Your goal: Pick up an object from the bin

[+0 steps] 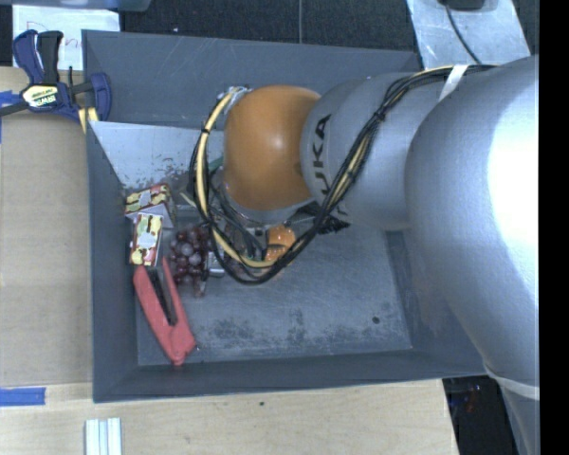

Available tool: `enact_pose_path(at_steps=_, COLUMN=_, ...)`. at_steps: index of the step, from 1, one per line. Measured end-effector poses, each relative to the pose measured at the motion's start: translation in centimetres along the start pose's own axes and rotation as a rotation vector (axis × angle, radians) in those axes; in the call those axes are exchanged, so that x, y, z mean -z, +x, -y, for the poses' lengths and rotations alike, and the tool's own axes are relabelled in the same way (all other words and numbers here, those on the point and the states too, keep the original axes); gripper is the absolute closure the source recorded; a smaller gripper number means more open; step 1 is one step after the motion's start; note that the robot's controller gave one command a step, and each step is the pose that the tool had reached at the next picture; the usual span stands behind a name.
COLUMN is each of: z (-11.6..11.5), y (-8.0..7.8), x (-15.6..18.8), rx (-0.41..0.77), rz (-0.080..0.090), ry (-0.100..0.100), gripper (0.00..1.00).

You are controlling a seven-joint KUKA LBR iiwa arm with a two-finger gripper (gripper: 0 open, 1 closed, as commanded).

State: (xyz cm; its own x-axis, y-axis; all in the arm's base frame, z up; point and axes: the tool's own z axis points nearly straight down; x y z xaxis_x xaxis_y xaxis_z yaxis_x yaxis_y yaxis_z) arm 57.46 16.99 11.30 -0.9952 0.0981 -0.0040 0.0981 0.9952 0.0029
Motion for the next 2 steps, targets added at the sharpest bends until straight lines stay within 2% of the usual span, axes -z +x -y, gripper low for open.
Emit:
enact_pose_path(at_steps=1, z=0.0, y=-0.5, x=0.4, rx=-0.065, rz=0.004, ry=-0.001, gripper=0.0)
enact_pose_path(at_steps=2, z=0.7, y=-1.4, x=-4.1, rx=-0.216, rz=0.005, ry=-0.004, gripper=0.0)
